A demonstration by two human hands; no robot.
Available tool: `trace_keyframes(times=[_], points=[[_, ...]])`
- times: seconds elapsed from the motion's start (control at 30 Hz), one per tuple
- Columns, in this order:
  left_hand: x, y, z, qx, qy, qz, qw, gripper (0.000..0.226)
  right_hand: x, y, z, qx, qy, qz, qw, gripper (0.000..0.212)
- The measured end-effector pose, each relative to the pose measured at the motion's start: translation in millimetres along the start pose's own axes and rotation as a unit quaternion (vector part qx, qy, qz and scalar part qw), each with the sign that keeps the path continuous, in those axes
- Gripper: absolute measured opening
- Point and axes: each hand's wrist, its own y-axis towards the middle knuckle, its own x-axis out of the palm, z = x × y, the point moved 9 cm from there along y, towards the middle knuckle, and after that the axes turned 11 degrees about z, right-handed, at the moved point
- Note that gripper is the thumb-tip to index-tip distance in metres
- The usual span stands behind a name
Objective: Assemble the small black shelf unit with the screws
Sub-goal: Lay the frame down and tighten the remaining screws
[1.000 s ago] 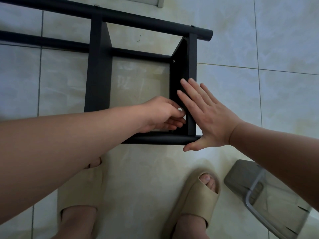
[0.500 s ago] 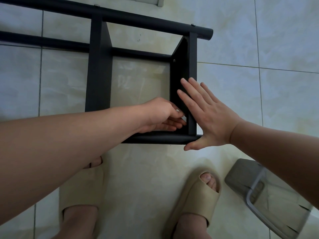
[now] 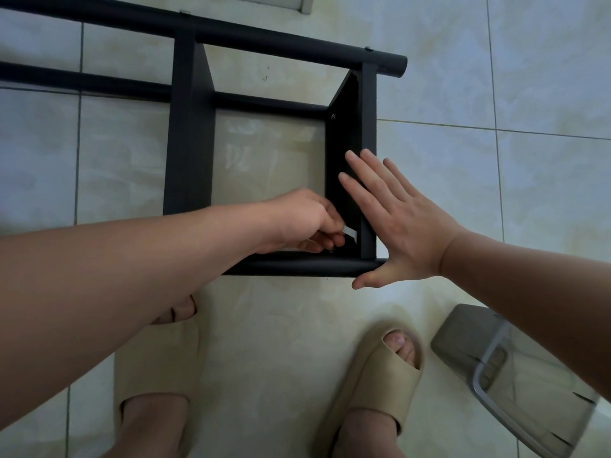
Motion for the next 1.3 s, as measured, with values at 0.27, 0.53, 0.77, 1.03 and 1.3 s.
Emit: trace_keyframes(times=[0.27, 0.53, 0.77, 1.03, 1.3], points=[[-0.5, -6.4, 1.0, 0.032, 0.068, -0.012, 0.997, 0.019, 0.8, -0.3, 0.2, -0.001, -0.001, -0.001, 1.000, 0.135], [2.6, -7.9, 3.1, 0.068, 0.146, -0.022, 0.987, 0.018, 0.1, -0.6, 0.5, -0.001, 0.000, -0.001, 1.000, 0.135], [5.6, -5.2, 4.5, 0.101, 0.225, -0.029, 0.969, 0.021, -0.4, -0.8, -0.1, -0.002, 0.001, 0.004, 1.000, 0.133], [3.1, -3.3, 7.6, 0.134, 0.264, -0.042, 0.954, 0.012, -0.5, -0.6, -0.1, 0.000, 0.001, 0.001, 1.000, 0.133], [-11.5, 0.4, 22.0, 0.187, 0.284, 0.042, 0.939, 0.009, -0.3, -0.5, 0.1, -0.002, 0.001, 0.006, 1.000, 0.134]])
